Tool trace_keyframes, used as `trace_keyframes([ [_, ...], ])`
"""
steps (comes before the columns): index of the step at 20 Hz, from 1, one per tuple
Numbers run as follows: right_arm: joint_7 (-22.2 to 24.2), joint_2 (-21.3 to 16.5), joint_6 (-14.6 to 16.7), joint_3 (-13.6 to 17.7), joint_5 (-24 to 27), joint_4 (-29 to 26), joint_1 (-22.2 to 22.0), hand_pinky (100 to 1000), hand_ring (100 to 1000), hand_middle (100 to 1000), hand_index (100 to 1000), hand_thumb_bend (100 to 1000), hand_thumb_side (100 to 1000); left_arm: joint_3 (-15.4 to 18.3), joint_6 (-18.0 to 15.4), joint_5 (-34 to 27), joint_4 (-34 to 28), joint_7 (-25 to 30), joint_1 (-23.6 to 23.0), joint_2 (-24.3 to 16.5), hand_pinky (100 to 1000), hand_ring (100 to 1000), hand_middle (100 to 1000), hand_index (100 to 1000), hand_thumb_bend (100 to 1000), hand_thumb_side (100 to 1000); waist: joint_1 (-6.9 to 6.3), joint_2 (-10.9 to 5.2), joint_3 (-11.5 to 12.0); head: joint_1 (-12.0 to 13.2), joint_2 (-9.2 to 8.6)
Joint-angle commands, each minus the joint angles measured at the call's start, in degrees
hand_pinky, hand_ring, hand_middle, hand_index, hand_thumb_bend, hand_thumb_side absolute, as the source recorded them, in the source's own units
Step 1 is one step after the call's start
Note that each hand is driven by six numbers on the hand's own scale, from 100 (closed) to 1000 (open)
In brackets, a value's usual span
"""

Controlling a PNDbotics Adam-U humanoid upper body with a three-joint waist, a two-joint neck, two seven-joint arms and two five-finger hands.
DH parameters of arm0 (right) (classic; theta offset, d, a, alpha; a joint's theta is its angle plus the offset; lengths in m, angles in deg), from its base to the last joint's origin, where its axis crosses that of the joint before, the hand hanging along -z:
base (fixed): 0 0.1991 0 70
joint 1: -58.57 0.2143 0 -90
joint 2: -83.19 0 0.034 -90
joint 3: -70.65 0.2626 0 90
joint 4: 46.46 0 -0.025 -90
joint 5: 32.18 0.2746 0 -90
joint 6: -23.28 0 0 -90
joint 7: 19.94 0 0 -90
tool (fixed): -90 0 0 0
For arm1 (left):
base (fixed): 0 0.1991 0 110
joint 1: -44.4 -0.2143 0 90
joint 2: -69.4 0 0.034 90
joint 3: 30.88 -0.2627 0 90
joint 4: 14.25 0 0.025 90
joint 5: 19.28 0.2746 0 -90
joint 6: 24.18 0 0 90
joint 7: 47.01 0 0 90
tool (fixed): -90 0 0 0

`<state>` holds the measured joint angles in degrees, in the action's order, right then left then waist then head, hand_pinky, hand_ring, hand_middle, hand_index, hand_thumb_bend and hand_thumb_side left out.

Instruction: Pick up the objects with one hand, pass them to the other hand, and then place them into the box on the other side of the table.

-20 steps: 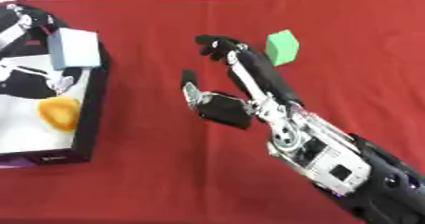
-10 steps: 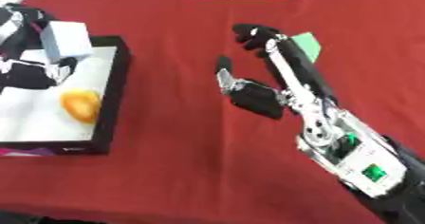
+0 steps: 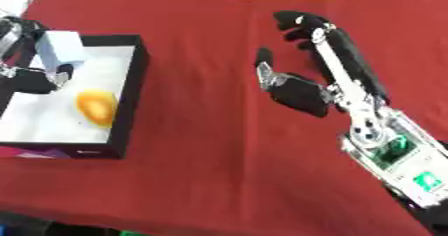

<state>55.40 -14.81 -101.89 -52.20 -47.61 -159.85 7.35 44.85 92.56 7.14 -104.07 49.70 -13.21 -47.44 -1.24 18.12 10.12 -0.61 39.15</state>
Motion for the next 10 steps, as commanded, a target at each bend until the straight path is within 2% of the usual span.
trace_keyframes([
  [1,-0.5,-1.1,0.7,0.9,-0.2,-1.2,0.5,790,792,773,868,100,363,1.2,-0.9,1.4,1.5,0.7,0.5,-1.0,828,751,649,736,290,313,0.02,-0.81,0.0,0.2,0.07],
  [5,-1.0,-1.2,0.8,0.9,0.3,-1.2,0.3,788,790,771,869,100,372,1.1,-1.6,3.3,3.1,4.2,0.4,-0.8,877,815,717,792,412,446,0.20,-0.65,-0.1,0.1,0.03],
  [10,-1.3,-1.2,0.9,0.7,0.7,-1.2,0.1,789,790,770,868,100,373,2.0,-0.8,4.3,4.2,7.3,0.6,-0.6,914,843,740,819,573,481,0.22,-0.62,-0.1,0.0,0.00],
])
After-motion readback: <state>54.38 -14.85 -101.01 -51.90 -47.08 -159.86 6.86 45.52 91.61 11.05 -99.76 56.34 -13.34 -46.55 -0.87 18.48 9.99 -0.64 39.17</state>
